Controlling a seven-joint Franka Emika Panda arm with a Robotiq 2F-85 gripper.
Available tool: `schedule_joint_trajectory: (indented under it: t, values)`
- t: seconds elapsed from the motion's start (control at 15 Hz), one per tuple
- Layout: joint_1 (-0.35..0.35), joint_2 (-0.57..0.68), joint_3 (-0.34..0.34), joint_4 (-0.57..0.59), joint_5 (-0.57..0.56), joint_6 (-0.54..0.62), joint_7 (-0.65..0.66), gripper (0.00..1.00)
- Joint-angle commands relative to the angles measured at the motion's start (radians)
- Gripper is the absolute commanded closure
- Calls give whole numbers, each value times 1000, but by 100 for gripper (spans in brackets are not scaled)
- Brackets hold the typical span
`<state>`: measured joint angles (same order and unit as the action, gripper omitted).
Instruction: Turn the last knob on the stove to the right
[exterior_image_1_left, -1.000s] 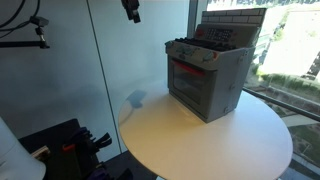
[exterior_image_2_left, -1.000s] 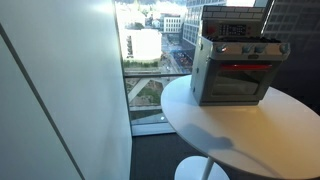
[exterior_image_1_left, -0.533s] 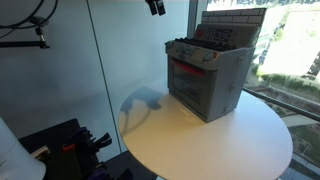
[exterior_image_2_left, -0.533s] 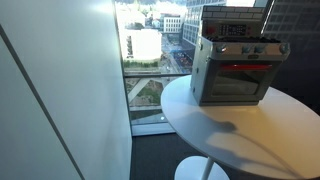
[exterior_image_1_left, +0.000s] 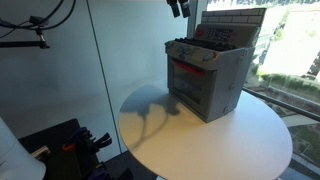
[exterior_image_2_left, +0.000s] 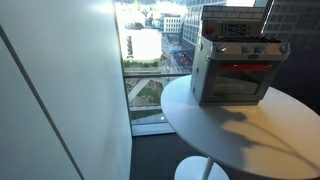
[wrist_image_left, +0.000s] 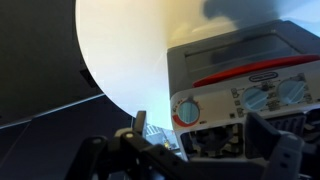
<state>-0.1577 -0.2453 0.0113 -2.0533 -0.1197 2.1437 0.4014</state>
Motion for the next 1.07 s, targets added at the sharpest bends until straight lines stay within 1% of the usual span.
schedule_joint_trajectory:
  t: [0.0,0.2,0.27,0.47,0.8,0.87,1.0]
  values:
    - [-3,73,-27,64,-19,21,26,0]
    - [-4,111,-43,85,-39,34,53,0]
    - [10,78,-49,43,-13,35,14,0]
    - [10,100,-55,57,-18,39,28,0]
    - [11,102,-55,63,-18,39,29,0]
    - [8,111,-55,69,-23,42,52,0]
    - [7,130,-62,81,-13,38,44,0]
